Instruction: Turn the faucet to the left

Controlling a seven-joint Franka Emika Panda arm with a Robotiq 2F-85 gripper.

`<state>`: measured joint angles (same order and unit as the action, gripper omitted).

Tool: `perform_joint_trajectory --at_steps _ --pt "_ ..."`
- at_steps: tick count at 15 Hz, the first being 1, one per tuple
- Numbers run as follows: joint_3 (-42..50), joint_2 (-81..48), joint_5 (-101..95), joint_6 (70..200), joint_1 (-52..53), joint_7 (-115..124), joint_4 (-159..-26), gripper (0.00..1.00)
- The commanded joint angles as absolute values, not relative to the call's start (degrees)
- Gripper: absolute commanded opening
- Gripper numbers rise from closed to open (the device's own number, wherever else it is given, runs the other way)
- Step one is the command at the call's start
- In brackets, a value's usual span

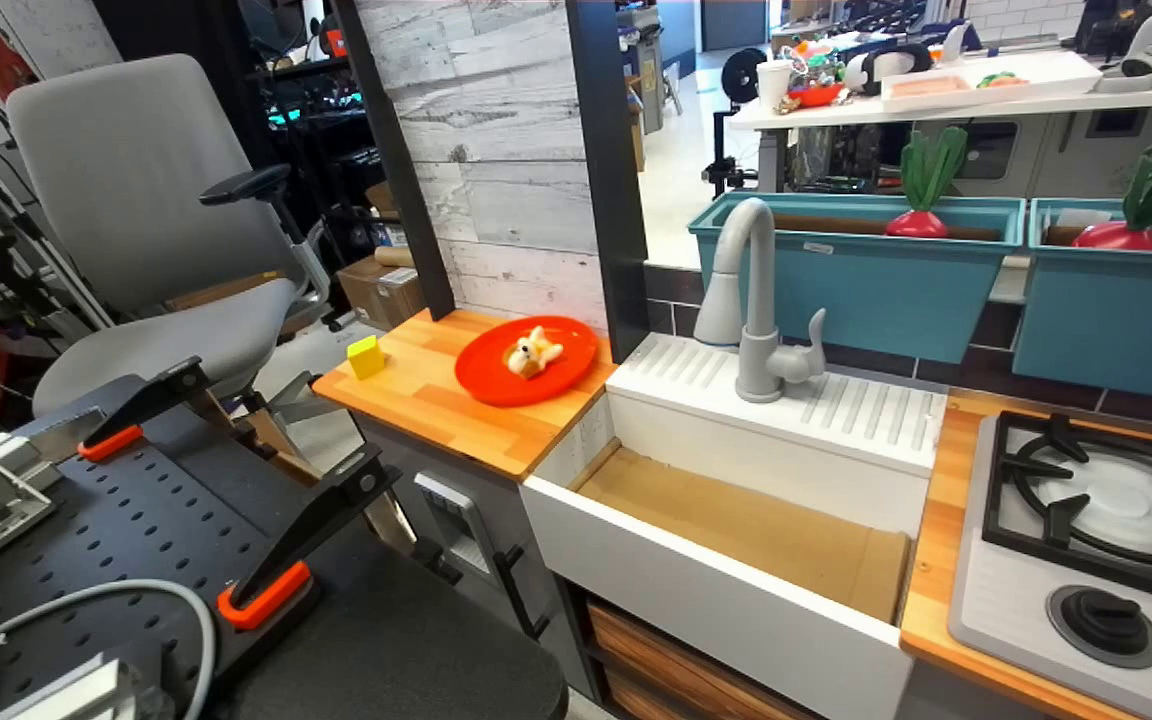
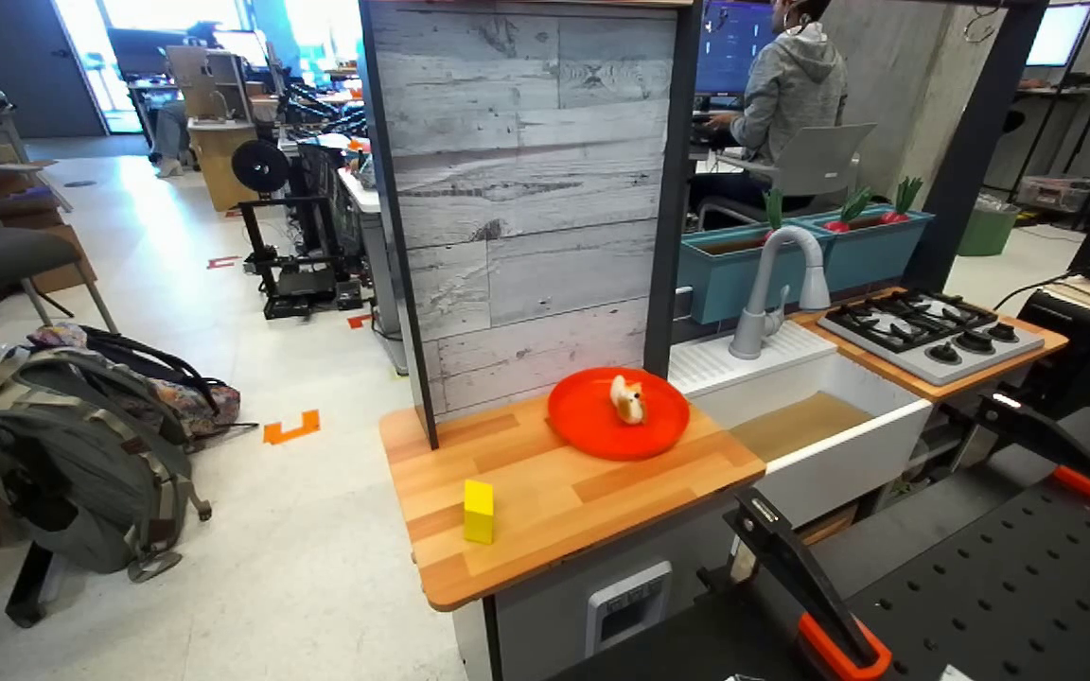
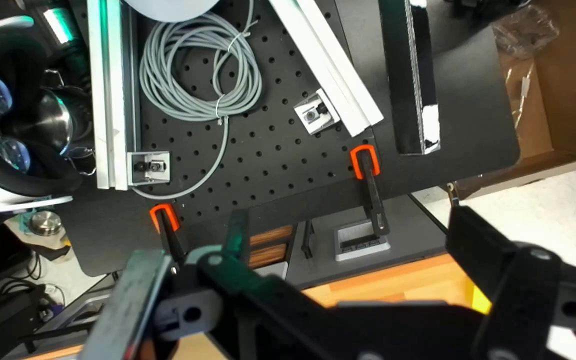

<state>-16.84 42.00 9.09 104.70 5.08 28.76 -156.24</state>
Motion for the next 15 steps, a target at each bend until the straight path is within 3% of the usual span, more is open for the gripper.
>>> perform_joint_trajectory --at_steps 1,7,15 --pt "-14.95 36.12 5.68 109.51 1.06 27.65 -152.67 1.00" --pt "-9.34 23.31 3.04 124.82 -4.21 25.39 -146.16 1.00" --pt "1.29 5.78 1.47 125.36 -8.03 18.08 -131.72 1.00"
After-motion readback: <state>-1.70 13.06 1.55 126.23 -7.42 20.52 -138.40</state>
